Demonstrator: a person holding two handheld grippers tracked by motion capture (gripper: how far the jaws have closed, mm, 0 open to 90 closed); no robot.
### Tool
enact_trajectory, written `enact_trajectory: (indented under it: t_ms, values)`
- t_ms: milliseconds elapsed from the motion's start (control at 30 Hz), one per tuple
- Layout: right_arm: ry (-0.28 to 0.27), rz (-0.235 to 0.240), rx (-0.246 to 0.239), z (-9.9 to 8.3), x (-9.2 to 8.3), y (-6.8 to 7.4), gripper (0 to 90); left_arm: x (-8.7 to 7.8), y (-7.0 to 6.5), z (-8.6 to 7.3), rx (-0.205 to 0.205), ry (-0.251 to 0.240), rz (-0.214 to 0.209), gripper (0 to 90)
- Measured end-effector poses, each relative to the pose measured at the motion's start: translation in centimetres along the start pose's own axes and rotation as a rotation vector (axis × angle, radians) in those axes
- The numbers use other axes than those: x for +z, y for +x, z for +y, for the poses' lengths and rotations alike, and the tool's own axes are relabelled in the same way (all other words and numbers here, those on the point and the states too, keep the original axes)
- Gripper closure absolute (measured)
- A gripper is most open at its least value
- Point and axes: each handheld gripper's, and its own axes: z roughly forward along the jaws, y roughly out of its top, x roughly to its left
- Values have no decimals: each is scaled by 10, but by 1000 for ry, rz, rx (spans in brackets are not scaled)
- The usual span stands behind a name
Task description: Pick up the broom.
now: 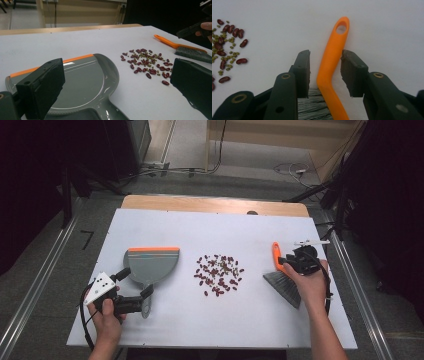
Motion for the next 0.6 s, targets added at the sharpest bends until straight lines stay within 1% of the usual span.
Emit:
enact_trajectory:
  t_ms: [33,67,100,133,167,300,400,433,467,533,600]
  values:
    - [7,12,19,0,2,-1,605,0,0,0,1,1,-2,0]
    - [7,12,19,0,2,-1,605,0,-1,0,4,4,-2,0]
    - [20,31,49,-2,7,-4,605,1,-1,0,4,6,-3,0]
    - [20,31,49,-2,7,-4,605,1,-1,0,4,6,-3,0]
    - [38,21,55,-3,12,-5,598,1,-1,-1,4,7,-4,0]
    - [70,14,68,-6,21,-7,604,1,-2,-1,7,11,-4,0]
    - [78,21,78,-8,25,-7,608,2,-3,-1,9,15,-7,0]
    - [82,18,78,-9,29,-6,629,2,-3,-1,12,19,-7,0]
    - [90,8,75,-9,31,-5,629,3,-4,-1,13,21,-9,0]
    - [85,1,77,-9,32,-4,634,3,-5,-1,8,23,-7,0]
    - [86,-3,75,-9,32,-4,636,3,-8,1,15,25,-8,0]
